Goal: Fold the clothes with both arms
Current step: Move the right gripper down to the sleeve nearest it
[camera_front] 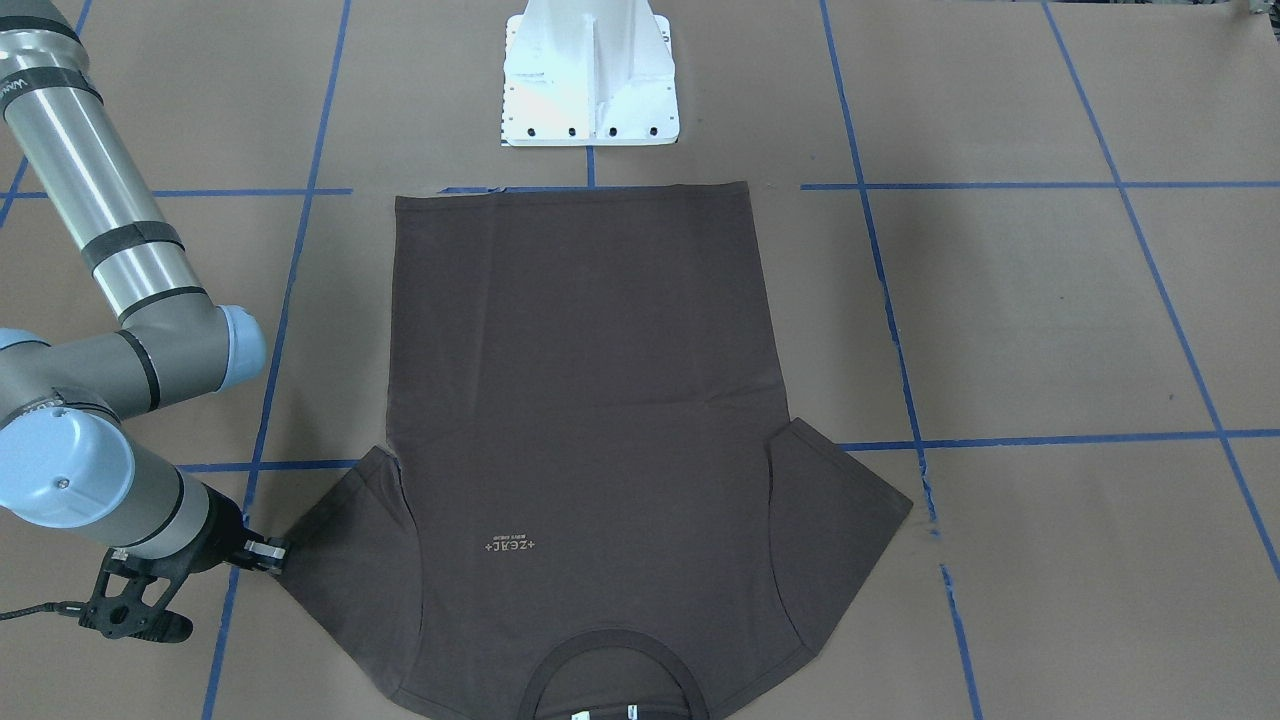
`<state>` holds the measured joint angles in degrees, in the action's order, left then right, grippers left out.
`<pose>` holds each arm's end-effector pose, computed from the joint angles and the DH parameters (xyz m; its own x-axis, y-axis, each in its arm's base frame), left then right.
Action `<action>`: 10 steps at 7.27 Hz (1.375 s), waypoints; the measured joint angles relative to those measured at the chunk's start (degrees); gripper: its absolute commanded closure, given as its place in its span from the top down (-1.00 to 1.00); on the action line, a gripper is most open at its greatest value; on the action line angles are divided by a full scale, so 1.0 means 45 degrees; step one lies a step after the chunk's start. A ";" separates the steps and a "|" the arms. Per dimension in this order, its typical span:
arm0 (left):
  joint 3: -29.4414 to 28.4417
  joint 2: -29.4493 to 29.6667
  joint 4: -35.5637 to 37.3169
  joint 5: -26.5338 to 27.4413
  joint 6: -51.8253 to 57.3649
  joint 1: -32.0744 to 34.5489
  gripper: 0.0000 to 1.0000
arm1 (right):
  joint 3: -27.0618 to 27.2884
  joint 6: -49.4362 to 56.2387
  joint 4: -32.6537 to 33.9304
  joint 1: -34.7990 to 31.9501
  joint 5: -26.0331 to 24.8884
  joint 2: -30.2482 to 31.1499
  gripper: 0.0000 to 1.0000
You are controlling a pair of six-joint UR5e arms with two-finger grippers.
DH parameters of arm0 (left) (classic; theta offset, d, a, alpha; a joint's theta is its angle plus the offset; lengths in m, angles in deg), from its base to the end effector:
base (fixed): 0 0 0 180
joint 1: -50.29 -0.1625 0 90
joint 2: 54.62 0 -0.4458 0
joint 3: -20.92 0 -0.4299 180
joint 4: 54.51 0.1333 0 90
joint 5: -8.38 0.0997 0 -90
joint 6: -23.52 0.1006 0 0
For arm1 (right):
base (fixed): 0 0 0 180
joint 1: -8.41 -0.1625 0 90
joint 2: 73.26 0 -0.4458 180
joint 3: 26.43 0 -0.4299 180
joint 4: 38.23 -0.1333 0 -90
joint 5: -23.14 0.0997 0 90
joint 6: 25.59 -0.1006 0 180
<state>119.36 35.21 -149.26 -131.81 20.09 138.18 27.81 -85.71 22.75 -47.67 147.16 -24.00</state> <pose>-0.0363 -0.5375 0.5868 0.6344 0.1379 -0.7606 0.0021 0.9836 0.1801 -0.4096 -0.7471 0.4763 0.6568 0.2367 0.7159 -0.2145 0.9689 -0.1236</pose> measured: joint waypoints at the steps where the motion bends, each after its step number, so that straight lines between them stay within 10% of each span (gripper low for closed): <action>1: 0.0000 0.0000 0.0000 0.0000 0.0000 0.0000 1.00 | -0.0001 0.0000 -0.0009 0.0001 0.0004 0.0006 0.19; 4: 0.0012 0.0000 0.0012 0.0000 0.0000 0.0000 1.00 | -0.0001 -0.0004 -0.0004 0.0022 0.0018 0.0058 -0.18; 6: 0.0027 0.0000 0.0023 -0.0045 0.0000 0.0000 1.00 | -0.0007 -0.0017 0.0003 0.0054 0.0019 0.0080 -1.00; 10: 0.0038 0.0000 0.0057 -0.0171 0.0000 0.0000 1.00 | 0.0321 -0.0038 -0.0010 0.0075 0.0103 -0.0017 -1.00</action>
<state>119.53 35.21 -149.00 -132.58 20.09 138.18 29.25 -85.88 22.71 -47.33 147.62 -24.08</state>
